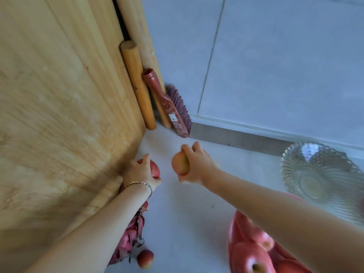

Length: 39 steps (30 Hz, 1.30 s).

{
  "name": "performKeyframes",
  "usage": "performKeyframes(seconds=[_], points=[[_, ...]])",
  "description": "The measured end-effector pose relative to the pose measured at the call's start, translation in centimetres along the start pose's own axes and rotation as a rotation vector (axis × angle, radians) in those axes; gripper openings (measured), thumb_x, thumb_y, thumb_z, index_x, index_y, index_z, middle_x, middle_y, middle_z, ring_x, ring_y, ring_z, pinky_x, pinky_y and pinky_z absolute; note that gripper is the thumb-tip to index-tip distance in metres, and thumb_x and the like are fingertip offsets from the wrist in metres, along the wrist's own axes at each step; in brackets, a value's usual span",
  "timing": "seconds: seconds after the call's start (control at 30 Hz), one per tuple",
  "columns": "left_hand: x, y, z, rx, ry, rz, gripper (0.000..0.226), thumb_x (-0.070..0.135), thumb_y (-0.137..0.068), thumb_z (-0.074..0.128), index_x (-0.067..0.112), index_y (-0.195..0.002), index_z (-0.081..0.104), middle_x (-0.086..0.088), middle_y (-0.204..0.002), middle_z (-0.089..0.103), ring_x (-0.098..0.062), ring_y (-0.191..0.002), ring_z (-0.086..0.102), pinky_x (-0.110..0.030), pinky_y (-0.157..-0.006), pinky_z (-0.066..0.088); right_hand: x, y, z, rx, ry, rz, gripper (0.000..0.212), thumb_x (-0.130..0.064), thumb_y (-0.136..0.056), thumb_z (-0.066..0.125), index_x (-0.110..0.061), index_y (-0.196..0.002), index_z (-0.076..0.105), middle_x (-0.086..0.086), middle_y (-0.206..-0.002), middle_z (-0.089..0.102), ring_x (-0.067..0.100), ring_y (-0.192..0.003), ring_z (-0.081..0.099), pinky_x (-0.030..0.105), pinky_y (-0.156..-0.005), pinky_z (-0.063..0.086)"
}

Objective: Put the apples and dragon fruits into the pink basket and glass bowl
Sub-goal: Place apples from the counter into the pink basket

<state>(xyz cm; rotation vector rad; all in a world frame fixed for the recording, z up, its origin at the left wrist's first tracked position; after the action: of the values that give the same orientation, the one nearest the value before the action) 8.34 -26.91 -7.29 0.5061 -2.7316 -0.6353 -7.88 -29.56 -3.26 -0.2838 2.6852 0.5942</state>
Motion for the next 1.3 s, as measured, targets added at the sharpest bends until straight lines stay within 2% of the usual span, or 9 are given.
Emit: performKeyframes(seconds=[0.2,0.37,0.5,0.63,0.77,0.9,1.03,1.17,1.3], points=[[6.6,8.0,-1.8,0.018,0.178,0.199,0.065,0.043,-0.063,0.071,0.034,-0.116,0.034,-0.009,-0.11,0.04,-0.036,-0.088,0.059,-0.036,-0.083,0.051,3.0,11.0,-5.0,0.148,-0.244,0.064,0.071,-0.041,-0.06,0.074,-0.026,-0.119,0.037,-0.008,-0.107,0.045,0.02,-0.093,0.051,0.029,-0.08,0.045],[12.1,16.5,-3.0,0.015,0.278,0.449,0.071,0.042,-0.058,0.081,0.035,-0.115,0.038,-0.003,-0.105,0.035,-0.028,-0.088,0.06,-0.03,-0.083,0.049,5.0,20.6,-8.4,0.271,-0.187,0.034,0.073,-0.05,-0.06,0.073,-0.027,-0.122,0.043,-0.01,-0.114,0.054,0.017,-0.1,0.058,0.028,-0.08,0.046],[14.3,22.0,-1.8,0.011,0.295,0.576,0.066,0.034,-0.059,0.08,0.034,-0.112,0.042,-0.001,-0.106,0.035,-0.024,-0.089,0.058,-0.024,-0.08,0.044,9.5,26.6,-8.4,0.345,-0.183,0.104,0.083,-0.066,-0.045,0.054,-0.033,-0.121,0.047,-0.013,-0.118,0.055,0.009,-0.108,0.054,0.023,-0.083,0.043],[15.7,26.1,1.2,-0.093,0.205,0.722,0.069,0.041,-0.053,0.077,0.035,-0.112,0.043,0.003,-0.112,0.041,-0.017,-0.098,0.054,-0.022,-0.082,0.042,13.3,30.8,-5.7,0.31,-0.098,0.188,0.084,-0.068,-0.043,0.053,-0.036,-0.121,0.047,-0.011,-0.117,0.056,0.017,-0.104,0.057,0.03,-0.081,0.049],[15.8,28.7,3.8,-0.111,0.095,0.772,0.075,0.037,-0.06,0.079,0.034,-0.123,0.04,0.005,-0.115,0.04,-0.016,-0.103,0.054,-0.021,-0.084,0.044,13.9,32.8,-1.4,0.224,0.018,0.115,0.079,-0.056,-0.054,0.069,-0.033,-0.126,0.047,-0.011,-0.119,0.055,0.015,-0.108,0.057,0.029,-0.075,0.048],[15.3,29.4,4.1,-0.085,0.08,0.752,0.075,0.035,-0.061,0.079,0.035,-0.125,0.039,0.006,-0.117,0.039,-0.015,-0.103,0.054,-0.021,-0.084,0.044,13.3,32.2,2.7,0.148,-0.038,0.067,0.081,-0.062,-0.052,0.063,-0.034,-0.126,0.045,-0.005,-0.111,0.059,0.019,-0.099,0.061,0.031,-0.076,0.053],[14.4,29.9,3.4,-0.026,0.112,0.728,0.075,0.034,-0.06,0.081,0.035,-0.123,0.04,0.006,-0.11,0.039,-0.013,-0.094,0.052,-0.019,-0.078,0.04,12.9,31.3,4.4,0.171,-0.01,0.066,0.092,-0.071,-0.044,0.064,-0.029,-0.124,0.048,-0.004,-0.091,0.062,0.02,-0.074,0.064,0.026,-0.054,0.051],[13.3,30.1,3.4,-0.005,0.175,0.703,0.077,0.033,-0.058,0.083,0.034,-0.123,0.043,0.006,-0.111,0.041,-0.012,-0.095,0.052,-0.021,-0.08,0.042,13.0,31.2,5.5,0.091,-0.035,0.063,0.102,-0.068,-0.065,0.064,-0.025,-0.146,0.018,-0.002,-0.136,0.041,0.024,-0.121,0.041,0.035,-0.096,0.041],[13.6,31.1,5.2,-0.056,0.236,0.722,0.077,0.031,-0.056,0.085,0.035,-0.122,0.044,0.013,-0.113,0.039,-0.006,-0.101,0.048,-0.017,-0.081,0.037,13.9,31.8,5.8,0.053,-0.283,0.11,0.124,-0.083,-0.048,0.055,-0.023,-0.147,0.01,-0.004,-0.148,0.027,0.021,-0.137,0.024,0.034,-0.11,0.028]])
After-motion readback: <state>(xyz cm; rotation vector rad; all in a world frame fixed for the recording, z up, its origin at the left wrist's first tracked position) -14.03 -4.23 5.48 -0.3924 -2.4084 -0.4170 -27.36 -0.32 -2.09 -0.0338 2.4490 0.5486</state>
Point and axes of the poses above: each hand's wrist, its own y-axis away from the middle knuckle, its own z-axis out of the palm, x = y × z, the point moved 9 cm from there along -y, towards the middle knuckle
